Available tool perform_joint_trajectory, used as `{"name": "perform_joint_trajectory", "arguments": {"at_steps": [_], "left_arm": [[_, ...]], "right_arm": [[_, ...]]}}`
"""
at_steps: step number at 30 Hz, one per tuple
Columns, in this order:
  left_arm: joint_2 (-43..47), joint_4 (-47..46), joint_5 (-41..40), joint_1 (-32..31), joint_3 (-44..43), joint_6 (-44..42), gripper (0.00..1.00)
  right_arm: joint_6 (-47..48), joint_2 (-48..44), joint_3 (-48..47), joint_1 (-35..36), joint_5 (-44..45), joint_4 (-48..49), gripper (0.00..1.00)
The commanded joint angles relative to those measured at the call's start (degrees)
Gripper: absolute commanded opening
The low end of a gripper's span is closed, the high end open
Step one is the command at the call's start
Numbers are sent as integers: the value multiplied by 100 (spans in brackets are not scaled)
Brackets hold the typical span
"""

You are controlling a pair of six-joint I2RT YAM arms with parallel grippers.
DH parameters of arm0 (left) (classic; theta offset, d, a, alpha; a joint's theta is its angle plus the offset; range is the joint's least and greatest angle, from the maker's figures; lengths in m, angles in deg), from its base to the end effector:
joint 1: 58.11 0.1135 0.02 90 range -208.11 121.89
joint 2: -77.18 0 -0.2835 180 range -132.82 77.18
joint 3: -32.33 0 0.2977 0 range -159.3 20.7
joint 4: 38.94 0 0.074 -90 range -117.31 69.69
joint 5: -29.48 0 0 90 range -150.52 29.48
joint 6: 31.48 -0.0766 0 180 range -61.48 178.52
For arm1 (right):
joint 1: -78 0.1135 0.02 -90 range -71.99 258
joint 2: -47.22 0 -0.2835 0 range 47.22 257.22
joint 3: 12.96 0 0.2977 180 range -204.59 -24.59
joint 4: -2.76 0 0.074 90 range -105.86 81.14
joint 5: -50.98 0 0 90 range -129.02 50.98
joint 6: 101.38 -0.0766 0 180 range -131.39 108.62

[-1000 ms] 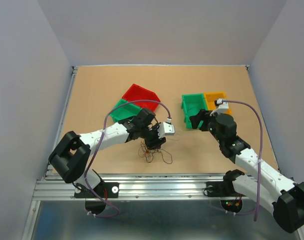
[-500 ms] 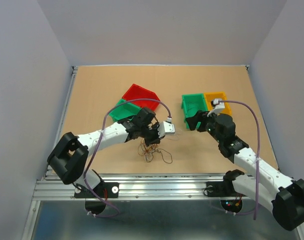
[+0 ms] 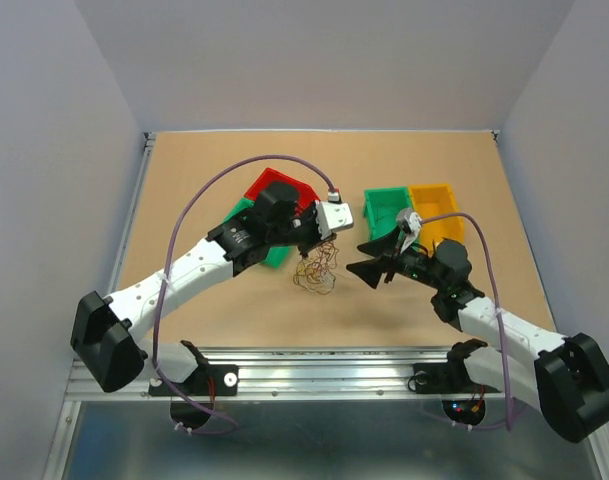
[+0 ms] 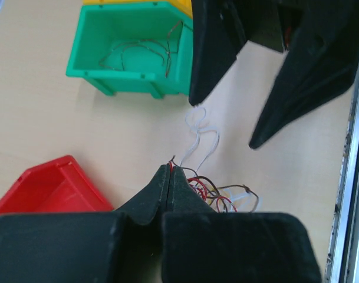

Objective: Untangle the cables

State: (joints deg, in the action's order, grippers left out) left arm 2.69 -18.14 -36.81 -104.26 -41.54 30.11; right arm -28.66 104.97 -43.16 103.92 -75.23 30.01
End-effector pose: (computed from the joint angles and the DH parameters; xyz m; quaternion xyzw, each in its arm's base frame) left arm 0.2383 -0.2925 0.3308 0.5819 0.5733 -0.2527 0.5186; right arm 0.2217 0.1581 0.2149 -0.2693 0.6554 0.4516 0.5422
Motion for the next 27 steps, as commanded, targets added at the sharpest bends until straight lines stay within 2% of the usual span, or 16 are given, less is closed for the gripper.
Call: {"name": "perform_joint_trajectory", "arguments": {"at_steps": [1,2,9,15,20,24,25,27], "left_arm": [[-204,-231,326,-34,-666,361,0],[-240,-231,424,-34,-754,405,0],[-364,-196,732,-52,-1238,590,0],[-381,111,1031,-61,-1729,731,0],[-136,515,1092,-61,-2371,766,0],[233,516,830,-61,-2556,784,0],[382,429,690,-61,-2487,784,0],[532,305,496,-61,-2399,836,0]], "right_arm": [[-11,139,283,159,-642,1560,75],[-47,218,327,203,-581,1919,75],[260,578,284,704,588,2370,73],[418,1650,-111,1073,1273,2810,71],[559,2554,-384,1276,1696,3170,60],[550,2680,-455,1302,1722,3206,29],[533,2645,-429,1320,1713,3223,16],[550,2452,-332,1311,1722,3223,6]]}}
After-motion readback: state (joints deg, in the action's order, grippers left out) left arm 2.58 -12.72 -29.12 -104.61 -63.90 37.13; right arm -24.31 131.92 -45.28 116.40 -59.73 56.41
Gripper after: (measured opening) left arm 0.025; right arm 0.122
